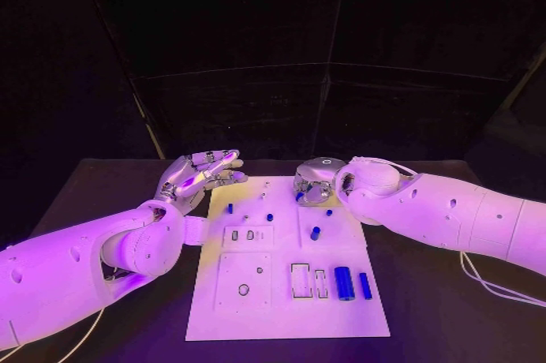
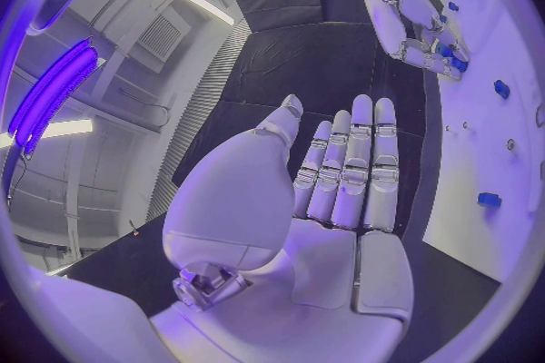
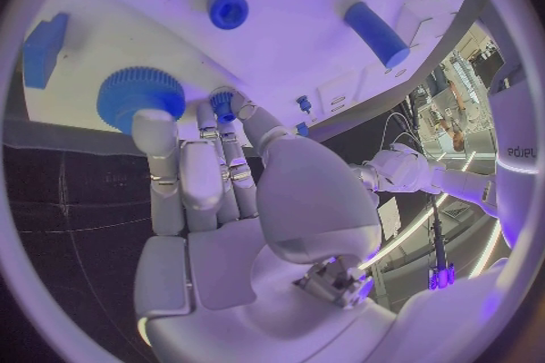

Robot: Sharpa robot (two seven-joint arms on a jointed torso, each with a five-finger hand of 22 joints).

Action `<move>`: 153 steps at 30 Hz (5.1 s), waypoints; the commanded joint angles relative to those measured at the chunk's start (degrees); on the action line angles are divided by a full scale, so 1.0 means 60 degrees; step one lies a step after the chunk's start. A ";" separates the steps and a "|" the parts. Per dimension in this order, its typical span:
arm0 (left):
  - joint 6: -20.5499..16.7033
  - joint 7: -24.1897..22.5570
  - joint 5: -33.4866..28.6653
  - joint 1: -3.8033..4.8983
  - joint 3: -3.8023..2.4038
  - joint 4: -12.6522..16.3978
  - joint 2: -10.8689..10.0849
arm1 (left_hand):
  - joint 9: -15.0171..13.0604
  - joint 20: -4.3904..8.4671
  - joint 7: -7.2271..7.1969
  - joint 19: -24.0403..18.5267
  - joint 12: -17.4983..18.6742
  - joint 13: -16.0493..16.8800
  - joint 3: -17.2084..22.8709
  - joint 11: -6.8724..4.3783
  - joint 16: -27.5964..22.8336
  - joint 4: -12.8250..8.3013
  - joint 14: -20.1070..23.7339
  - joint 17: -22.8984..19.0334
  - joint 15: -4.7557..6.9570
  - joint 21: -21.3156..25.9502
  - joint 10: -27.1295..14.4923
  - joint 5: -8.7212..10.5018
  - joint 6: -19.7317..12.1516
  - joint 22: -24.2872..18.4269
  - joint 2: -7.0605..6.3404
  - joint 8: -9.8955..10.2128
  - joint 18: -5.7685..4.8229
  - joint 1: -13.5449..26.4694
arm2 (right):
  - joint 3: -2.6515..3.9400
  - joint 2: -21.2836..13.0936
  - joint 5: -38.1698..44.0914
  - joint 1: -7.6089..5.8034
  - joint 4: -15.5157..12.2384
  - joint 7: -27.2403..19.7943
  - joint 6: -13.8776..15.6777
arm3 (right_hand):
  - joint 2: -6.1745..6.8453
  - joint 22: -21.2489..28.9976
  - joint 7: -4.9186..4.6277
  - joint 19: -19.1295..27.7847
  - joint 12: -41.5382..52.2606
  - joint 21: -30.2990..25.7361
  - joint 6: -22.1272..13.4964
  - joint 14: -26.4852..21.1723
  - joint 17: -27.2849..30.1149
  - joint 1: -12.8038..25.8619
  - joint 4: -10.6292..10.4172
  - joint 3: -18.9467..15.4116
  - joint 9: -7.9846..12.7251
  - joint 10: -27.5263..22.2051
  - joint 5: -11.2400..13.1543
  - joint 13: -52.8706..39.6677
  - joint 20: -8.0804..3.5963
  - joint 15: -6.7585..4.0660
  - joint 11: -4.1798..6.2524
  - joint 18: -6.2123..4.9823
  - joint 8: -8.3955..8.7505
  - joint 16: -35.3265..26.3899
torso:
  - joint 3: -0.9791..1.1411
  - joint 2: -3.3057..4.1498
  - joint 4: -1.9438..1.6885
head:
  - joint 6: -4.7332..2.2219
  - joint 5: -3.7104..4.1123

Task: Assemble the parts on the task board

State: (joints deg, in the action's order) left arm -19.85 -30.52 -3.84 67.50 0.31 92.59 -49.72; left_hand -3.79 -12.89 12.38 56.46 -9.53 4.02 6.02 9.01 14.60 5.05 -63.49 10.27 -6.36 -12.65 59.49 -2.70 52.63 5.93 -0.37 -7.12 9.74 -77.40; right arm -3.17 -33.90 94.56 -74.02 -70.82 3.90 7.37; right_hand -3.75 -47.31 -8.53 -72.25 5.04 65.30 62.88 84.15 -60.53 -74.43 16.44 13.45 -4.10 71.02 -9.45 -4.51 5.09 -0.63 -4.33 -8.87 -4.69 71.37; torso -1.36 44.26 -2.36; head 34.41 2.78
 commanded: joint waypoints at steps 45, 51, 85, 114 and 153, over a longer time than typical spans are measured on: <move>0.0090 -0.0050 0.0064 0.0080 -0.0010 0.0131 -0.0050 | 0.0006 0.0014 0.0037 0.0101 0.0073 -0.0012 -0.0022 0.0052 0.0051 -0.0060 -0.0076 0.0026 -0.0004 0.0064 0.0029 -0.0041 0.0041 -0.0031 0.0013 0.0052 0.0126 0.0115 | 0.0002 0.1971 -0.0890 -0.0003 0.1960 -0.0758 0.1747 | 0.0502 -0.0694 -0.0004 0.0028 -0.0064 0.0669 0.0172 0.0258 0.0018 0.0037 -0.0225 0.1643 -0.0087 0.0172 -0.0088 -0.0456 -0.0019 -0.0042 0.0048 0.0257 0.0093 0.0236 | -0.0049 0.0265 -0.0127 | -0.0235 0.0014; 0.0096 -0.0047 0.0064 0.0110 -0.0010 0.0134 -0.0063 | 0.0006 0.0014 0.0037 0.0101 0.0073 -0.0012 -0.0022 0.0052 0.0051 -0.0060 -0.0076 0.0026 -0.0004 0.0064 0.0029 -0.0041 0.0041 -0.0031 0.0013 0.0052 0.0126 0.0115 | 0.0002 0.1880 -0.0625 -0.0004 0.1862 -0.0575 0.1839 | 0.0516 -0.0704 -0.0003 0.0028 -0.0064 0.0676 0.0172 0.0260 0.0003 0.0049 -0.0237 0.1643 -0.0089 0.0174 -0.0066 -0.0462 -0.0014 -0.0040 0.0048 0.0258 0.0094 0.0249 | -0.0031 0.0266 -0.0114 | -0.0199 -0.0013; 0.0121 0.0000 0.0064 0.0133 -0.0009 0.0029 -0.0068 | 0.0013 0.0012 0.0055 0.0118 0.0113 -0.0021 -0.0027 0.0067 0.0055 -0.0094 -0.0067 0.0040 -0.0010 0.0087 -0.0013 -0.0040 0.0012 -0.0046 0.0012 0.0090 0.0124 0.0124 | 0.0003 0.1635 -0.0316 -0.0005 0.1505 -0.0135 0.2131 | 0.1319 0.1046 -0.0335 0.1009 -0.0172 -0.0434 -0.1758 -0.0067 0.1134 0.0411 -0.0729 0.1277 0.0047 -0.2215 0.0171 0.0119 0.0368 0.0359 -0.0441 -0.0053 0.0193 -0.0412 | -0.0040 0.0327 -0.0126 | -0.0219 -0.0024; 0.0187 0.0005 0.0064 0.0173 -0.0006 -0.0142 -0.0138 | 0.0015 0.0010 0.0057 0.0128 0.0137 -0.0026 -0.0032 0.0075 0.0055 -0.0112 -0.0058 0.0048 -0.0016 0.0103 -0.0038 -0.0039 -0.0004 -0.0056 0.0011 0.0111 0.0122 0.0135 | 0.0704 -0.2720 -0.1996 -0.0025 -0.2531 0.2505 0.1384 | 0.1981 -0.1692 -0.0020 -0.0671 0.4972 0.1330 -0.2017 0.0453 -0.1537 -0.0967 -0.5396 -0.3278 -0.0071 0.0005 -0.0614 -0.4360 -0.0035 -0.0123 0.0135 0.0464 -0.0068 0.1529 | 0.0079 0.0269 0.0046 | -0.0427 0.0189; 0.0241 0.0044 0.0064 0.0169 -0.0004 -0.0302 0.0013 | 0.0012 0.0009 0.0048 0.0137 0.0147 -0.0027 -0.0030 0.0072 0.0057 -0.0130 -0.0055 0.0055 -0.0016 0.0113 -0.0043 -0.0040 0.0005 -0.0063 0.0018 0.0116 0.0122 0.0133 | 0.0686 -0.1612 -0.2150 0.0081 -0.1218 0.2281 0.0381 | 0.1242 -0.2847 -0.0023 -0.1020 1.1282 0.2059 -0.1776 0.0674 -0.3225 -0.1868 -0.4989 -0.3720 -0.0117 0.1252 -0.1144 -1.1071 0.0013 -0.0037 0.0124 0.0643 -0.0421 0.2424 | 0.0036 0.0286 0.0006 | -0.0265 0.0243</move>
State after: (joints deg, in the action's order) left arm -19.17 -30.08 -3.79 68.43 0.33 90.75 -49.72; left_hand -3.79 -12.90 12.37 56.85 -8.85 3.95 5.86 9.22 14.60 4.57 -63.49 10.54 -6.36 -12.20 59.27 -2.70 52.62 5.61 -0.15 -6.67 9.70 -77.19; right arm 0.92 -43.62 81.05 -73.47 -78.17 17.72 11.40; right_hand 4.20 -64.37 -8.72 -78.03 72.55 77.38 51.80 84.16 -74.94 -85.35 -13.85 -8.86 -4.85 78.22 -16.68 -70.94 5.20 -1.24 -3.58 -5.30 -7.10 85.58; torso -1.13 45.94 -2.38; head 32.78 4.25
